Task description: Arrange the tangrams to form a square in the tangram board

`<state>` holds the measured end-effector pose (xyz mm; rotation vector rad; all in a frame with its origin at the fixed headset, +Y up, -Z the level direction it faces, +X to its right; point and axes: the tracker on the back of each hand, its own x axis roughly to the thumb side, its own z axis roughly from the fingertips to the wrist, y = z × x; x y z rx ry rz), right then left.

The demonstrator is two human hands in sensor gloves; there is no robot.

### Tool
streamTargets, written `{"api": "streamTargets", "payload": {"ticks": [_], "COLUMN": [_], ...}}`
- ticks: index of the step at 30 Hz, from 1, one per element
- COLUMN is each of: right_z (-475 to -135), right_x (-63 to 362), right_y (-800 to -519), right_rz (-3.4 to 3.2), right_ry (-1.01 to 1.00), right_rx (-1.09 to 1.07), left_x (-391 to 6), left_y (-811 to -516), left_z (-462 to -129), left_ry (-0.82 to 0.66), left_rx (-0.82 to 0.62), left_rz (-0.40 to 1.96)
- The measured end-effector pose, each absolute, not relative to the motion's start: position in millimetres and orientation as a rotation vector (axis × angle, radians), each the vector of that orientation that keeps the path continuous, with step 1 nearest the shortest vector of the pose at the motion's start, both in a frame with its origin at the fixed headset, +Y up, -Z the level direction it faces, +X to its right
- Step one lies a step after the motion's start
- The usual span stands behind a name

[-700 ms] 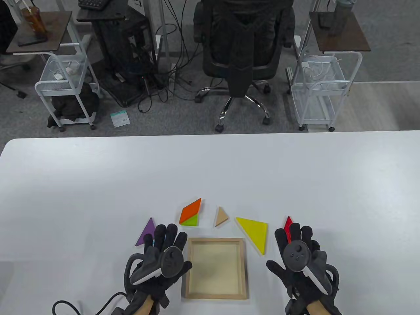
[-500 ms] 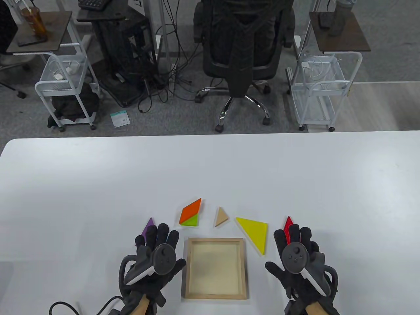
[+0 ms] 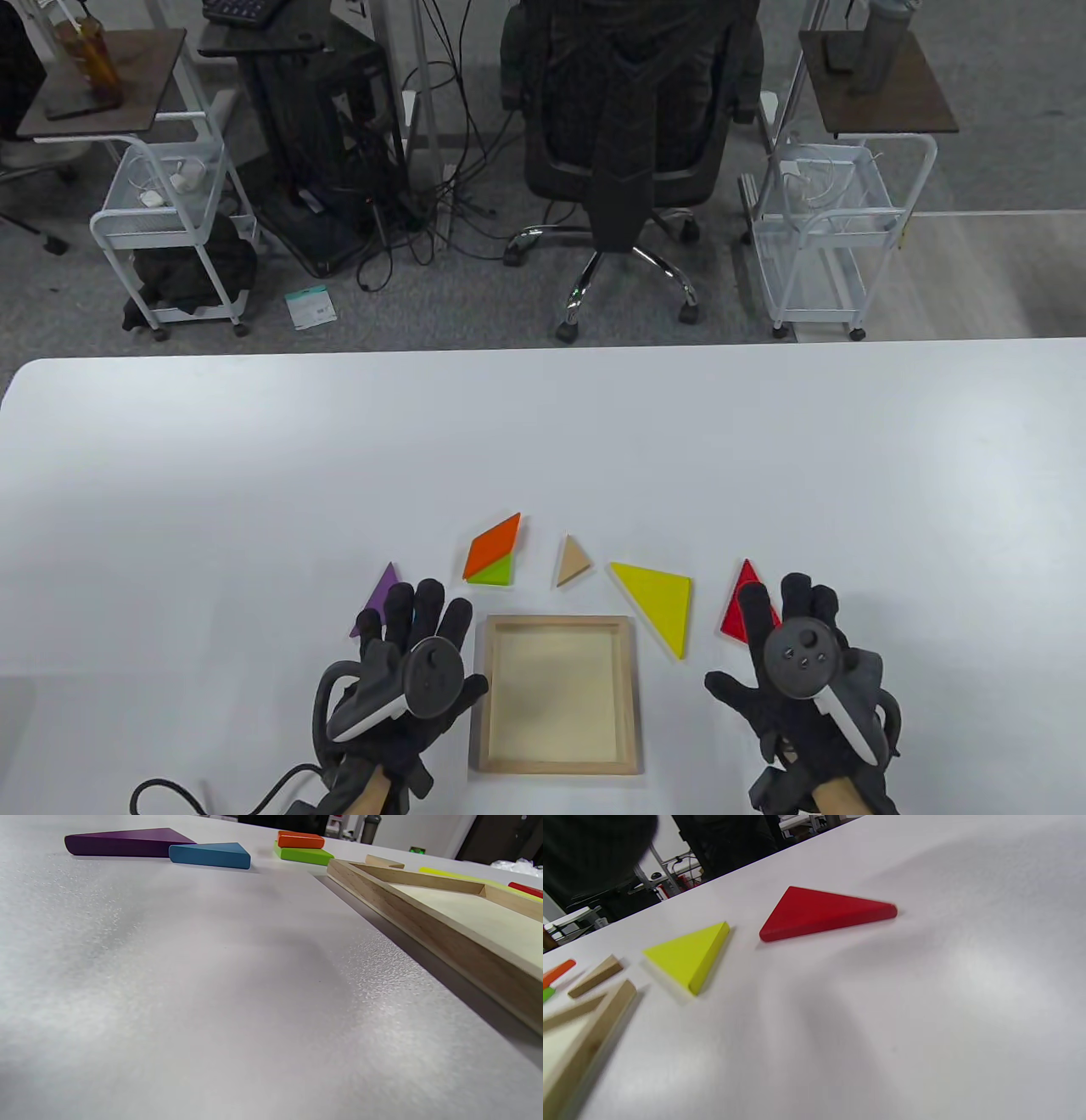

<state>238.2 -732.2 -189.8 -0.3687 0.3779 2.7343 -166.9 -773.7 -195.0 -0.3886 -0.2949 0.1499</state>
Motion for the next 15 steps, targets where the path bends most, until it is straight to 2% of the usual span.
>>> {"api": "streamTargets", "payload": {"ticks": [3,5,9,15], "right_z": [-209,-225,-253,-276], "right_x": [248,251,243,232], "right_y": [-722,-724,-743,-767], "right_rz": [2.863,2.944,2.955,2.941], "right_ry": [0.448,0.574,0.810,0.945], "right_rx": [-0.370,-0.383,-0.372,-0.397], "left_x": [-166,-166,-166,-167], "left_y": [-773,-773,-773,-773], "left_z": [-195,-194,-194,-194], "left_ry": [-0.299,-0.298,-0.295,-0.285], "left_rx": [-0.387,-0.390,-0.397,-0.399], "left_rz": [0.153,0.150,0.152,0.156]}}
